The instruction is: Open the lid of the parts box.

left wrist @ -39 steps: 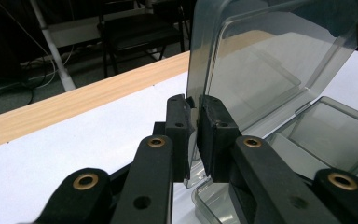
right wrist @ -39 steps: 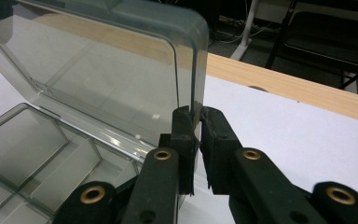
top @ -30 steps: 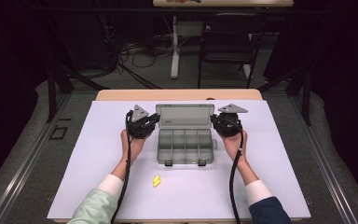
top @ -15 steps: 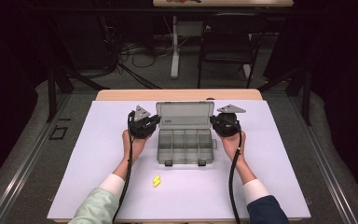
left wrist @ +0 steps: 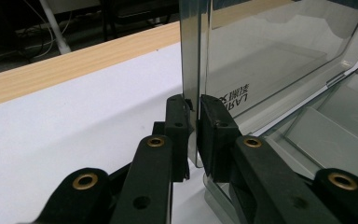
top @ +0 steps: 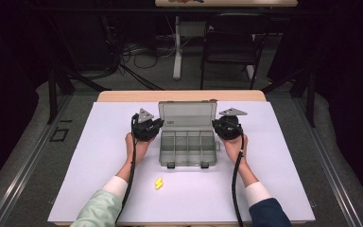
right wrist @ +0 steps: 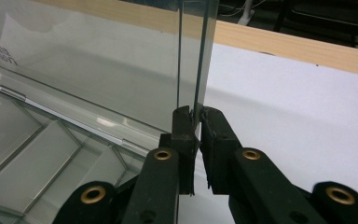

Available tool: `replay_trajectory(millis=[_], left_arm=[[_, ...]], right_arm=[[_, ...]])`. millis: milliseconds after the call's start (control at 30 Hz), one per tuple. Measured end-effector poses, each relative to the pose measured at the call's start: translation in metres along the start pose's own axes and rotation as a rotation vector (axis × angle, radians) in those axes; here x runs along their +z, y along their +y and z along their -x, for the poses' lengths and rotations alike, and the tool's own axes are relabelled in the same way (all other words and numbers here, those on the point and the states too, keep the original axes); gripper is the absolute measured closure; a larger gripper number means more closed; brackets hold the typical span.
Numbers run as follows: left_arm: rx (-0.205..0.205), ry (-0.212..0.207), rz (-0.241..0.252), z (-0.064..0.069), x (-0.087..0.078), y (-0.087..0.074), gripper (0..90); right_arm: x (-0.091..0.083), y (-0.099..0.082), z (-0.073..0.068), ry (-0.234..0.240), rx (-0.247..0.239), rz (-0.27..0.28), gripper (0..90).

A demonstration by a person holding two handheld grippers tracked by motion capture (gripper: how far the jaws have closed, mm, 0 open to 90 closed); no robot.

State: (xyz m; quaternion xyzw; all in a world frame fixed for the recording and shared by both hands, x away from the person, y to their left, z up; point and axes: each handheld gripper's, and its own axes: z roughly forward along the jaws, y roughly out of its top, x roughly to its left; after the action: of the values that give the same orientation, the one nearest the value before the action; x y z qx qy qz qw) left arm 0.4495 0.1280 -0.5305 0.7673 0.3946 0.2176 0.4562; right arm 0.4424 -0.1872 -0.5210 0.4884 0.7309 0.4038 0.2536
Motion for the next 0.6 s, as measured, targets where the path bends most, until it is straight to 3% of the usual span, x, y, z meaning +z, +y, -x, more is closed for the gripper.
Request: replay_trajectory(millis=[600], left_arm=[[0.014,0.013,-0.047,0.0004,0.0079,-0.0049,81.5]], right_arm=[[0.0087,-0.0081,0.0012,0.001,0.002,-0.041,84.2]])
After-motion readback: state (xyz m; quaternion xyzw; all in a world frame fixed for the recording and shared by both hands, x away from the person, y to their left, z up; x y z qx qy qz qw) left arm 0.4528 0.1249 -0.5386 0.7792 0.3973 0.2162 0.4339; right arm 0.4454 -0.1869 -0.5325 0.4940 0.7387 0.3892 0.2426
